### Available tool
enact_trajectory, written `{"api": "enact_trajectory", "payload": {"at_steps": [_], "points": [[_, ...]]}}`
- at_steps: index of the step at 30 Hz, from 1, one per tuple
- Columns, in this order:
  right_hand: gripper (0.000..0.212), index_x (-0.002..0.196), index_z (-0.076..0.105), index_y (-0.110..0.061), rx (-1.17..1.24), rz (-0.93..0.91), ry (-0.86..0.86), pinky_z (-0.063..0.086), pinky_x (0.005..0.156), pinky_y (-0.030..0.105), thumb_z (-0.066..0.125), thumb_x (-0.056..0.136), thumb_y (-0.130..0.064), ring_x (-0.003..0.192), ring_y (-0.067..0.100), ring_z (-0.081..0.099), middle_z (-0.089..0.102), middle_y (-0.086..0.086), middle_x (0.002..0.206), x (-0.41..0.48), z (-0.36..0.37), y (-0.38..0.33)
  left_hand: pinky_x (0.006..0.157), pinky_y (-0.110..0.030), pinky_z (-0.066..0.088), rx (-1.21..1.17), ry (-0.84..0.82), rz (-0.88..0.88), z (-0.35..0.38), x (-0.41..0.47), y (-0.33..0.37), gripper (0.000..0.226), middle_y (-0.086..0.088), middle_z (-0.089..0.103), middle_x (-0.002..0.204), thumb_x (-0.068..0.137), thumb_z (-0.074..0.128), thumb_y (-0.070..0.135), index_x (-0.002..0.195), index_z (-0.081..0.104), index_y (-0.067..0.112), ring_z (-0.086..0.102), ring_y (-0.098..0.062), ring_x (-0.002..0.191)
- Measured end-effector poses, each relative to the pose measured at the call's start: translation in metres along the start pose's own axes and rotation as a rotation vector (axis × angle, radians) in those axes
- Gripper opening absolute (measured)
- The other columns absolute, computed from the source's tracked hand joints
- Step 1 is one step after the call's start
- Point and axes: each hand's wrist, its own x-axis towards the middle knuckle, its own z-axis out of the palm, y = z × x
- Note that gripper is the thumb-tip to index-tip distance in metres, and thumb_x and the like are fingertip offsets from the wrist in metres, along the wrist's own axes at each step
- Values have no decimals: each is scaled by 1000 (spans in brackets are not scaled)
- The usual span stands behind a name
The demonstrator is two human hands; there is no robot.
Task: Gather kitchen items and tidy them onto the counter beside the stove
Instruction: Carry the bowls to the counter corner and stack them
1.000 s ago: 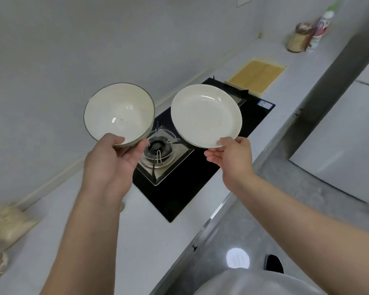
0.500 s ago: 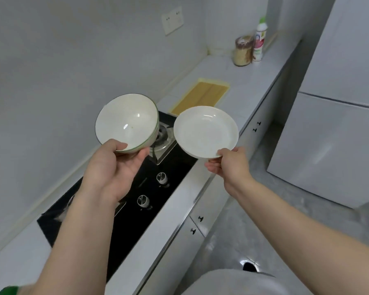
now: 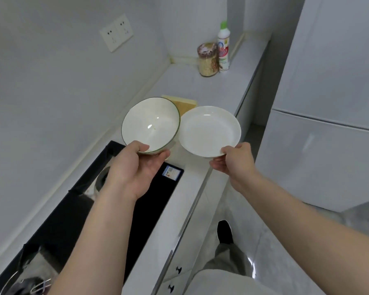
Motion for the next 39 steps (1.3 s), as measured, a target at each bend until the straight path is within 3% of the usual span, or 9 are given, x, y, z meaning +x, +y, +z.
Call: {"api": "enact_trajectory", "payload": {"at_steps": [3,7,11,18,26,30,33,39], "points": [[15,107,38,-12,-44,9,30,61,61,37,41,97,-1,62,30,64,61,21,88,50,9,-19,57,-29,59,10,-12,-18,27,49,6,22,-24,66,94,91,44,-3,109,57,-5,69,-37,82],[15,98,38,-14,-69,21,98,62,60,38,42,93,0,64,31,62,59,22,99,123,22,-47,58,-30,60,43,12,-98,70,126,19,18,-24,66,87,89,47,-3,103,58,-6,71,-37,72],[23,110,38,-12,-98,45,113,62,60,37,44,92,1,66,29,63,58,19,106,183,33,-69,57,-30,60,87,-10,-138,109,183,30,25,-27,65,95,88,47,-3,111,56,-8,72,-38,72],[22,105,39,-12,-102,122,118,63,65,43,44,93,5,67,22,59,55,17,102,277,46,-103,63,-35,62,151,-7,-138,155,247,40,23,-26,65,101,90,44,-6,111,54,-6,72,-37,68],[40,128,40,-5,-105,228,135,62,60,38,42,91,9,78,23,59,52,18,122,385,56,-123,68,-41,63,143,127,-148,197,299,40,18,-23,61,108,90,40,-10,101,53,-5,66,-39,91],[44,132,37,-8,-110,260,126,62,65,39,43,91,9,83,24,58,50,14,116,413,55,-130,61,-38,63,109,197,-162,211,321,39,24,-25,61,114,90,40,-10,110,52,-7,68,-39,89],[42,129,38,-11,-154,271,112,62,62,38,45,92,7,87,25,58,47,14,123,424,54,-131,60,-37,62,114,221,-176,220,335,37,27,-24,63,107,90,40,-9,116,50,-8,69,-38,86],[32,122,38,-11,-260,262,58,62,74,44,47,94,2,85,21,55,47,8,110,437,52,-125,66,-39,63,160,228,-198,241,356,30,18,-23,67,96,90,40,-9,102,53,-4,71,-38,84]]}}
